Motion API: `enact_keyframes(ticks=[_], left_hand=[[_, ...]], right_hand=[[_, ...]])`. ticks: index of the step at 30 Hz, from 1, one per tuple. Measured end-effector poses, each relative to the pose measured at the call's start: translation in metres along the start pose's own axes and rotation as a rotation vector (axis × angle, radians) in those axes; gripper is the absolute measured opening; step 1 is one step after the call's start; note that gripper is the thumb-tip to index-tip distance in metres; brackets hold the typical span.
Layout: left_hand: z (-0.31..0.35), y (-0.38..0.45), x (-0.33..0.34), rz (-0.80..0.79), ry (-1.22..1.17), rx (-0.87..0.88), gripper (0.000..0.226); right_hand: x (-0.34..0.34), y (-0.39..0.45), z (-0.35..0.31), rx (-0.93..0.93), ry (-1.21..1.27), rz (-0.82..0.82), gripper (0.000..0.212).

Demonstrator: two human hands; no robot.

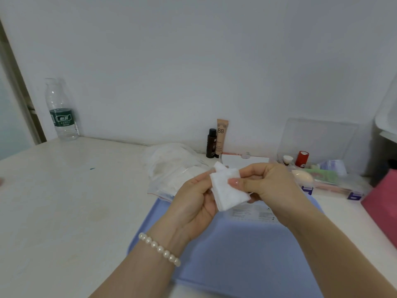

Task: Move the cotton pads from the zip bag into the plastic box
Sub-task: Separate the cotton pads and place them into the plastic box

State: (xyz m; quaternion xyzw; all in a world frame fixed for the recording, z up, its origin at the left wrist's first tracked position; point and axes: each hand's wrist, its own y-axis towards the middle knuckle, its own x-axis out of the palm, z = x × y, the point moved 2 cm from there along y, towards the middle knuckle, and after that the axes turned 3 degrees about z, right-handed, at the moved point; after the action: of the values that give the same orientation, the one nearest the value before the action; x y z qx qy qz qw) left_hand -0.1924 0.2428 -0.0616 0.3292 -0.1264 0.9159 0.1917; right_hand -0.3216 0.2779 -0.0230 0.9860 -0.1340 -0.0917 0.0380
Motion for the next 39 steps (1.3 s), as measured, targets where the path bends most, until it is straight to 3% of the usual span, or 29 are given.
enact_keyframes(ticks=[6, 10, 14, 18, 21, 25, 31, 37, 39], left_hand=[[-0.001, 0.003, -0.005, -0.048, -0.067, -0.12, 0.042], [0.002, -0.002, -0.003, -0.028, -0.127, -0.121, 0.039], [0.006, -0.004, -0.003, -0.019, -0.171, -0.13, 0.037], [0.007, -0.004, -0.006, -0.021, -0.097, -0.167, 0.043], [0.008, -0.005, -0.006, -0.045, -0.07, -0.175, 0.051], [0.011, -0.007, -0.004, -0.132, -0.147, -0.198, 0.042], [0.009, -0.008, 0.002, -0.229, -0.314, -0.249, 0.038], [0.002, 0.0, 0.0, -0.048, -0.183, -0.076, 0.031], [0.001, 0.002, -0.002, 0.024, -0.049, 0.007, 0.023]], right_hand=[[0.006, 0.0, 0.005, -0.096, -0.143, 0.065, 0.014], [0.01, -0.003, 0.006, -0.306, -0.505, 0.139, 0.025], [0.016, -0.007, 0.005, -0.558, -0.725, 0.093, 0.032], [0.011, -0.003, 0.006, -0.595, -0.787, 0.001, 0.034], [0.005, -0.001, 0.007, -0.589, -0.759, 0.001, 0.029], [0.004, 0.001, 0.008, -0.655, -0.678, 0.045, 0.014], [0.002, -0.003, -0.002, -0.715, -0.413, 0.095, 0.008], [-0.017, 0.001, -0.009, -0.549, -0.215, 0.089, 0.023], [-0.032, 0.005, -0.014, -0.457, -0.025, 0.029, 0.022]])
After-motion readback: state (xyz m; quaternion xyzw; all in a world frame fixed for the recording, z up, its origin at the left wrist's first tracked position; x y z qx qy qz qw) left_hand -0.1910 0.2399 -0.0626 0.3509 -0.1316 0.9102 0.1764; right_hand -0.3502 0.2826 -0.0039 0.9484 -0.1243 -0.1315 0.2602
